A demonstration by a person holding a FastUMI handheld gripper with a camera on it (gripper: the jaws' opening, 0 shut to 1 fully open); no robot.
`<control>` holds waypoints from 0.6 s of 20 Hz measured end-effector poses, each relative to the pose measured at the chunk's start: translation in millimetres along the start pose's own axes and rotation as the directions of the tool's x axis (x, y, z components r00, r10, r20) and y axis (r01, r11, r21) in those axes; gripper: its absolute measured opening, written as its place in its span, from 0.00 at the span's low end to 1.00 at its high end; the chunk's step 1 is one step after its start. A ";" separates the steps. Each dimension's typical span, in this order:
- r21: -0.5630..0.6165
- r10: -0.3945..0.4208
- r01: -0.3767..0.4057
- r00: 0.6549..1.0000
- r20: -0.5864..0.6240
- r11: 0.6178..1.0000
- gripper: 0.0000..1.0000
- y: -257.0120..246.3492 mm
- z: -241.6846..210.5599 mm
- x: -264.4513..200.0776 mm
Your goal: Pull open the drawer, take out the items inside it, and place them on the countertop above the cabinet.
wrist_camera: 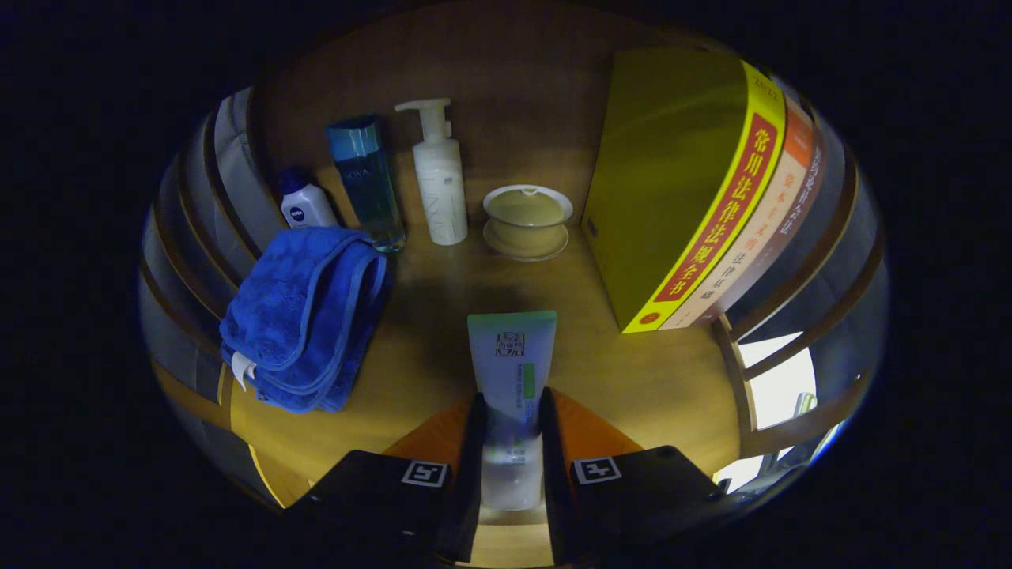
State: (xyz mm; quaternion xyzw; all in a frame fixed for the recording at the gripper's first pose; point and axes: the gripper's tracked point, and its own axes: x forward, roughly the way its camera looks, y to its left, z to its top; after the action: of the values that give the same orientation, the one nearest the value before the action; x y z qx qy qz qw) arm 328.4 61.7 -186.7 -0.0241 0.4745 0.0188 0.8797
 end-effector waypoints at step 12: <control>0.048 0.027 -0.035 0.986 0.167 0.998 0.68 3.0 -11.3 -49.0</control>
State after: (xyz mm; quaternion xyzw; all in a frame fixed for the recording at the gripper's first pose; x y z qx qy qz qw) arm 291.9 63.5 -151.9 0.0072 0.4003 0.0225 0.9161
